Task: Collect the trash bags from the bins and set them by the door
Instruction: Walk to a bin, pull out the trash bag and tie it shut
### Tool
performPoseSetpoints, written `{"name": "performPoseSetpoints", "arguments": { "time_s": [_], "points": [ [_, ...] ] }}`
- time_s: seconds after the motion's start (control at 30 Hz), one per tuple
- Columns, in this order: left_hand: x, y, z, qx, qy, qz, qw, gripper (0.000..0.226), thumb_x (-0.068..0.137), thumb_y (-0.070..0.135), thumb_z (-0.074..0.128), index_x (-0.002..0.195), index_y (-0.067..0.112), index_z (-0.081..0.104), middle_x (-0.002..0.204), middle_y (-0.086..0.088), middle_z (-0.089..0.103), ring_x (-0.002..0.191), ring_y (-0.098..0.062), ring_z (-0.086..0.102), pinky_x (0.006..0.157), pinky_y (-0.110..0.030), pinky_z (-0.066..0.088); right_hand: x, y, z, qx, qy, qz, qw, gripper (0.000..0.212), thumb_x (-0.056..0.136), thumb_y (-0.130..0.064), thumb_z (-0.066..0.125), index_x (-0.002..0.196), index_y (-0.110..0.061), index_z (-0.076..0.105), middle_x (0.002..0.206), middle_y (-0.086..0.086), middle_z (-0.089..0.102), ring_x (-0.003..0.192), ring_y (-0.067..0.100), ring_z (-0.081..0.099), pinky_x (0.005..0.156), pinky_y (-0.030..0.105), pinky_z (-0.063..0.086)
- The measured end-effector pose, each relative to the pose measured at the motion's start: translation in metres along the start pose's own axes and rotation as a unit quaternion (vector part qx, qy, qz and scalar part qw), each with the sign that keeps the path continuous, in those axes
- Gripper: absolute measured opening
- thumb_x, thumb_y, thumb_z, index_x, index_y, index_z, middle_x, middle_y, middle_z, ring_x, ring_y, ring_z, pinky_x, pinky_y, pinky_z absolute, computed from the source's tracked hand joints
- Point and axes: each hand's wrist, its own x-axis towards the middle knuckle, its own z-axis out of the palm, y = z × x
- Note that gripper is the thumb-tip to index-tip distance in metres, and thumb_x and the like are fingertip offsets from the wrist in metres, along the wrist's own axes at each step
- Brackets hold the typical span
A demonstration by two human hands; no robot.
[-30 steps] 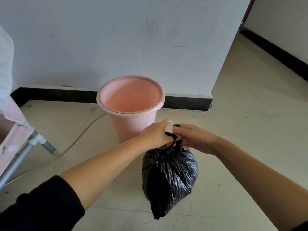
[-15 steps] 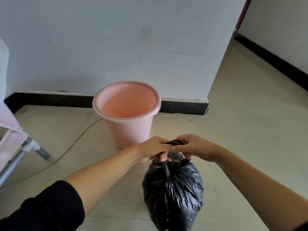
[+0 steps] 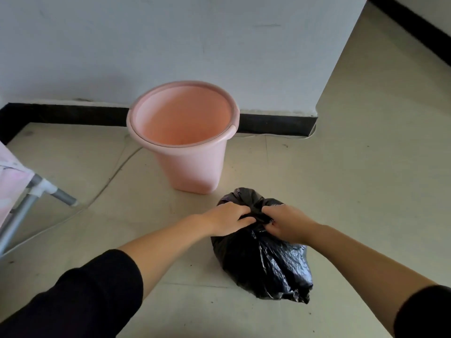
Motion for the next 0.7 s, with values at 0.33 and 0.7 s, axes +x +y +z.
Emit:
{"name": "performPoseSetpoints", "arguments": {
  "time_s": [0.33, 0.7],
  "points": [
    [-0.044, 0.097, -0.065, -0.017, -0.113, -0.072, 0.991, 0.034, 0.101, 0.03, 0.036, 0.105, 0.003, 0.056, 0.107, -0.019, 0.064, 0.101, -0.034, 0.058, 0.071, -0.032, 0.032, -0.079, -0.045, -0.077, 0.097, -0.077, 0.092, 0.988, 0.031, 0.088, -0.02, 0.047, 0.065, -0.028, 0.027, 0.062, -0.007, 0.041, 0.054, 0.011, 0.039, 0.049, 0.028, 0.029],
    [-0.149, 0.251, -0.274, -0.028, -0.13, -0.045, 0.99, 0.033, 0.101, 0.028, 0.036, 0.099, 0.003, 0.058, 0.103, -0.017, 0.063, 0.096, -0.031, 0.057, 0.075, -0.034, 0.037, -0.186, -0.144, -0.315, 0.063, -0.088, 0.08, 0.991, 0.027, 0.087, -0.02, 0.046, 0.066, -0.026, 0.03, 0.063, -0.007, 0.038, 0.055, 0.014, 0.039, 0.047, 0.026, 0.024]
  ]
}}
